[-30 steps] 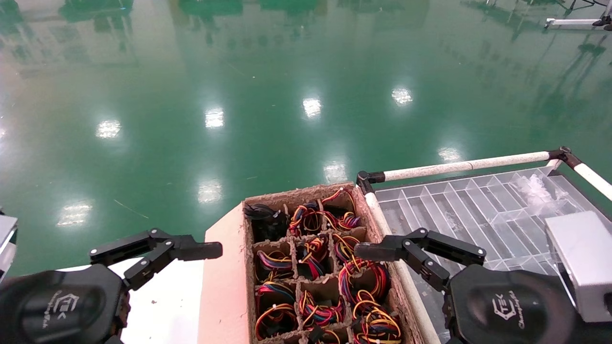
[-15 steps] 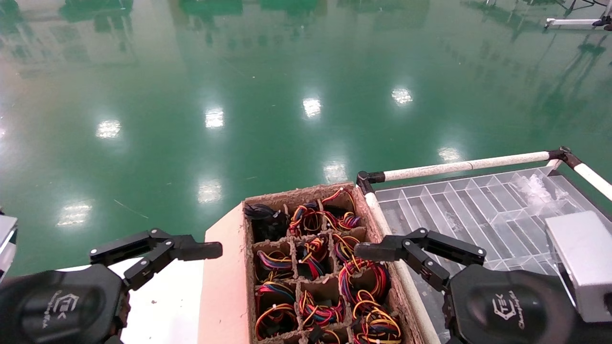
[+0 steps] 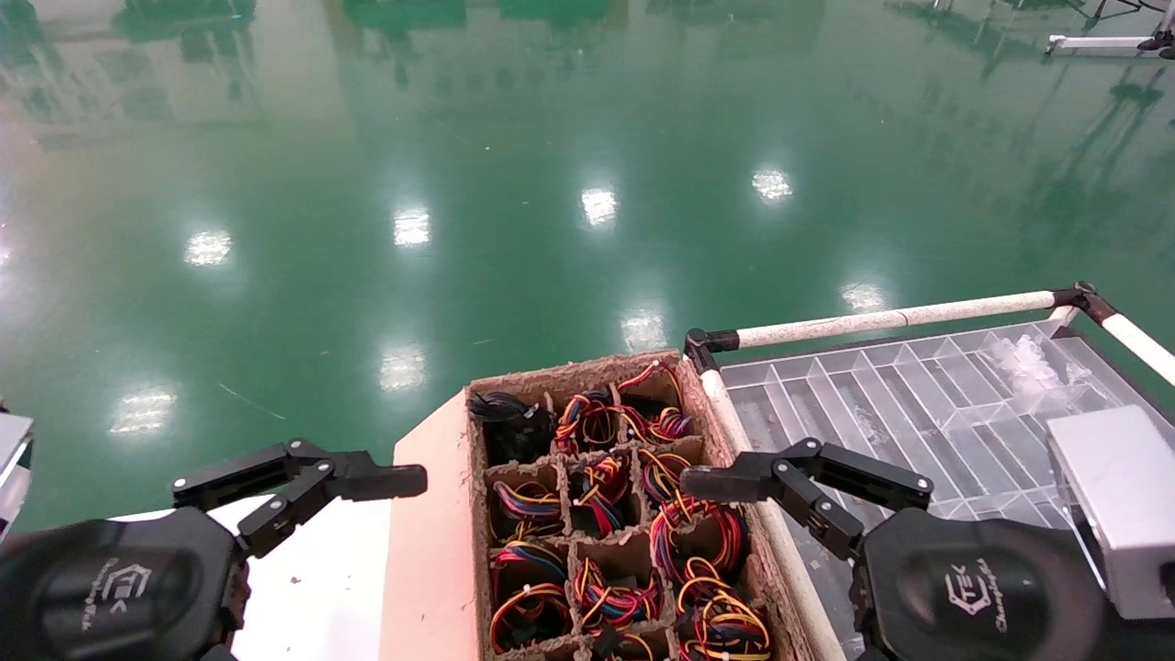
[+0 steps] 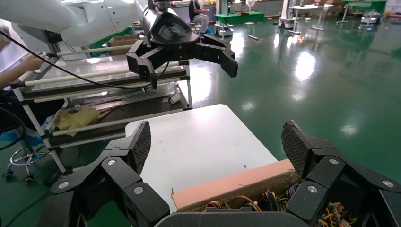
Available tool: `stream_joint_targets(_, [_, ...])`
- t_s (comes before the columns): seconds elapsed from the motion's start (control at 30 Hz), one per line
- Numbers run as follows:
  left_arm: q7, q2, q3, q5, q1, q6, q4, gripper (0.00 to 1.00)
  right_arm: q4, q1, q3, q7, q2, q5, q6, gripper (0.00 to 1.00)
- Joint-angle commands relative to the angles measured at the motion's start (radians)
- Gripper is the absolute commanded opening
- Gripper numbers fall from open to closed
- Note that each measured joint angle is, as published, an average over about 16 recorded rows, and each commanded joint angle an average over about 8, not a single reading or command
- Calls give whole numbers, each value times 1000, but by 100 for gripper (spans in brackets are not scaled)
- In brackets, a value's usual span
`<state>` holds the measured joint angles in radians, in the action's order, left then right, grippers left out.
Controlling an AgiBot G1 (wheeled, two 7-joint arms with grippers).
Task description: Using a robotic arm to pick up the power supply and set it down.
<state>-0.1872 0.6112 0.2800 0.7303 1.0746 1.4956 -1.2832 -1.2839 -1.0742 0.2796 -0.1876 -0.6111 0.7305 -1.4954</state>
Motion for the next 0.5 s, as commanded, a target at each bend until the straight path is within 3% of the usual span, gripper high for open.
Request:
stream_joint_targets(0.03, [0,0,0,0,0,0,0,0,0,0,0,0,0,0,0,100])
stream_joint_targets(0.5, [0,0,0,0,0,0,0,0,0,0,0,0,0,0,0,100])
